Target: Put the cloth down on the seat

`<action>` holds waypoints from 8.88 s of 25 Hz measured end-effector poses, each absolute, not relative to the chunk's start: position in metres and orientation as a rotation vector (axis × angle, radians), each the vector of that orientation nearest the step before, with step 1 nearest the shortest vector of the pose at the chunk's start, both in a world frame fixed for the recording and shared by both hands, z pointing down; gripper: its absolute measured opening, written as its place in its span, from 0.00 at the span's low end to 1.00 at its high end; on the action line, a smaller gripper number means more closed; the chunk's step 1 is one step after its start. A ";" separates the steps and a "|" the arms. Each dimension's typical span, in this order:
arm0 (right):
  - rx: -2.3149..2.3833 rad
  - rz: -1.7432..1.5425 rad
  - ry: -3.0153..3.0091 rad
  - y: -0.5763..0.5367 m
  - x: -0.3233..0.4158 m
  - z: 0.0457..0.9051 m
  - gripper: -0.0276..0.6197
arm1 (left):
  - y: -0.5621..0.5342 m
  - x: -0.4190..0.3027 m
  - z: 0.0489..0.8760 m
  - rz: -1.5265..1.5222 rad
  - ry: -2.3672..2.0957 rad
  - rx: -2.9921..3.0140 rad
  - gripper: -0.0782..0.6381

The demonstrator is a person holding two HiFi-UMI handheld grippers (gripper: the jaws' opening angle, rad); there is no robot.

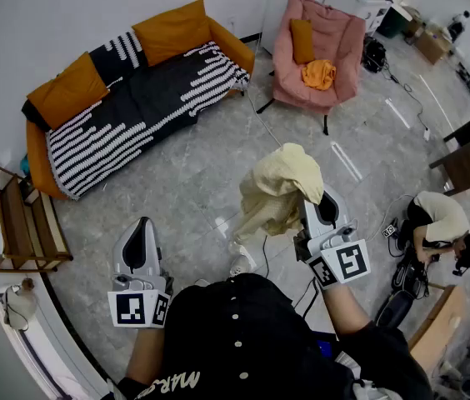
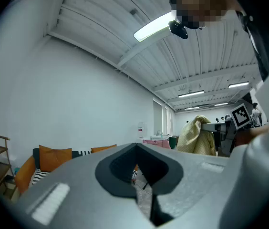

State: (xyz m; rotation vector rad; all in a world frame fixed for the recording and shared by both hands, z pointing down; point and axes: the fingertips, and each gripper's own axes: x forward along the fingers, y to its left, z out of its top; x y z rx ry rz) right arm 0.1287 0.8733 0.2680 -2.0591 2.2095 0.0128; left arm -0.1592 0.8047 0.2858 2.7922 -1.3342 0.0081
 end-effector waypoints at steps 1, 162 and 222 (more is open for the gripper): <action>-2.058 0.013 2.211 0.872 0.129 0.268 0.12 | 0.803 -0.159 0.286 0.008 -1.335 2.792 0.11; -1.679 -0.074 2.523 -0.003 0.199 0.283 0.12 | 0.018 -0.086 0.312 0.018 -1.674 2.526 0.11; -1.333 -0.252 2.916 -0.232 0.078 0.404 0.12 | -0.123 -0.139 0.359 0.231 -1.821 2.207 0.11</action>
